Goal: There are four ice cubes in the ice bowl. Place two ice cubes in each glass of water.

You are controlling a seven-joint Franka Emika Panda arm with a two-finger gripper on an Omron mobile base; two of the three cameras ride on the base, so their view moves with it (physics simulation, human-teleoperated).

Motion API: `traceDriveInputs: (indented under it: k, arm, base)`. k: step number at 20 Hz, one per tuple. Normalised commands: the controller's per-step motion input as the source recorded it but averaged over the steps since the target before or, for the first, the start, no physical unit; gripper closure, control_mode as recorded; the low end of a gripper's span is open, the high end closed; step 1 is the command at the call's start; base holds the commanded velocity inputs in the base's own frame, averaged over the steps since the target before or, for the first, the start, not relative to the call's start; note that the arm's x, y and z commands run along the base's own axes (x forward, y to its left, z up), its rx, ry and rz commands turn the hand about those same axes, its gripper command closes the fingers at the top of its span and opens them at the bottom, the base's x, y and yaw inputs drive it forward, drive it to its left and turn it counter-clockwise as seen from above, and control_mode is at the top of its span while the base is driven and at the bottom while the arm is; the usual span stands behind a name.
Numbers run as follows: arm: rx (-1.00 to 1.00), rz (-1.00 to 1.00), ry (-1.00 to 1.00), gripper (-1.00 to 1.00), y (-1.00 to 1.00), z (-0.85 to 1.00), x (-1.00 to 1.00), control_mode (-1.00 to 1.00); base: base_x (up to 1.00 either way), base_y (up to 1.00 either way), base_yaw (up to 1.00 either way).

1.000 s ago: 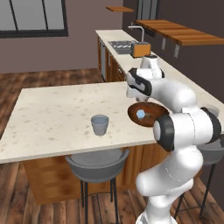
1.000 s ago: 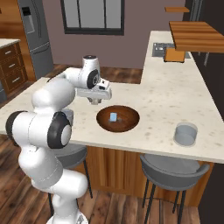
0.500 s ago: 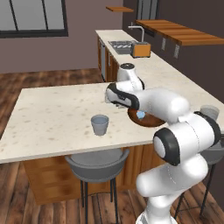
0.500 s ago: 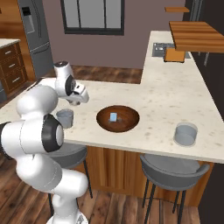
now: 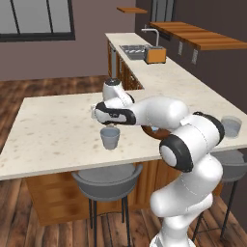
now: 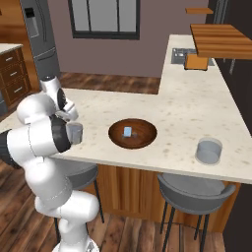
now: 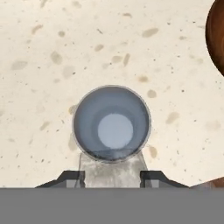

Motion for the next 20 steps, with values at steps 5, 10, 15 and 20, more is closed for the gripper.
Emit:
traceDriveInputs:
  k: [5,10,15,20]
  arm:
    - [0.02,0.0,0.16,1.0,0.14,-0.14,0.19,-1.0]
    - [-0.01,0.0,0.02,1.0,0.0,-0.08,0.22,-1.0]
    - [0.0,0.0,0.03,1.0,-0.1,-0.18,0.37,-1.0]
    - [0.0,0.01,0.09,1.0,-0.15,-0.47,0.06,-1.0]
  base:
    - [0.0,0.0,0.0]
    - [0.0,0.0,0.0]
    - [0.0,0.0,0.0]
    - [0.0,0.0,0.0]
